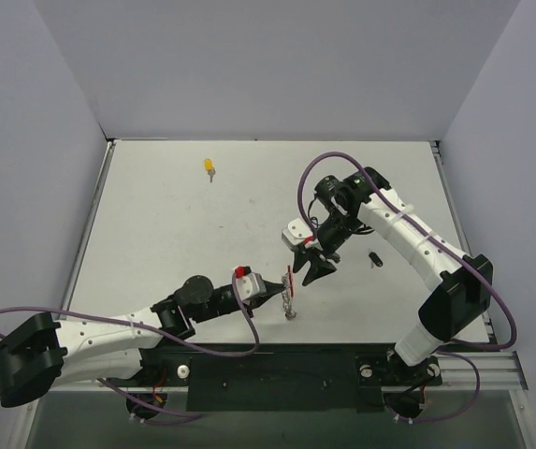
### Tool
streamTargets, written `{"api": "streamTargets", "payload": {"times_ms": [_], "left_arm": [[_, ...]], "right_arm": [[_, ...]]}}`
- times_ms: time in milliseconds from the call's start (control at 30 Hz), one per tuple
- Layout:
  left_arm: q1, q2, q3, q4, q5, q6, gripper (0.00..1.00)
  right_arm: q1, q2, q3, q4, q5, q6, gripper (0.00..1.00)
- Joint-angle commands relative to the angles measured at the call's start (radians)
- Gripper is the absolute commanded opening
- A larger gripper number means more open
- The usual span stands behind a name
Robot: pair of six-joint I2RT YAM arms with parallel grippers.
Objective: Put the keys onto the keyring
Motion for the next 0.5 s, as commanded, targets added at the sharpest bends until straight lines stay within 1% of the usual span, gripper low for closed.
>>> {"api": "streamTargets", "payload": {"times_ms": [0, 67, 100, 233, 267, 467], "left_arm": [[0.005, -0.009, -0.038, 0.312, -0.113, -0.219, 0.00], [0.003, 0.001, -0.063, 0.381, -0.179, -0.288, 0.00], [0.003, 0.010, -0.080, 0.433, -0.205, -0.305, 0.00], [0.003, 0.050, -0.100, 0.545, -0.236, -0.367, 0.00], [0.005, 0.059, -0.100, 0.558, -0.234, -0.377, 0.00], [0.003, 0.114, -0.095, 0.622, -0.244, -0.411, 0.00]], "right_arm": [[-0.013, 0.009, 0.008, -0.256, -0.077, -0.016, 0.34], [-0.018, 0.007, 0.009, -0.236, -0.079, -0.004, 0.34], [-0.019, 0.007, 0.014, -0.225, -0.080, 0.032, 0.34], [-0.025, 0.007, 0.008, -0.118, -0.065, 0.181, 0.36], [-0.027, 0.006, 0.008, -0.081, -0.057, 0.239, 0.36], [-0.025, 0.001, 0.006, -0.003, -0.054, 0.349, 0.39]]}}
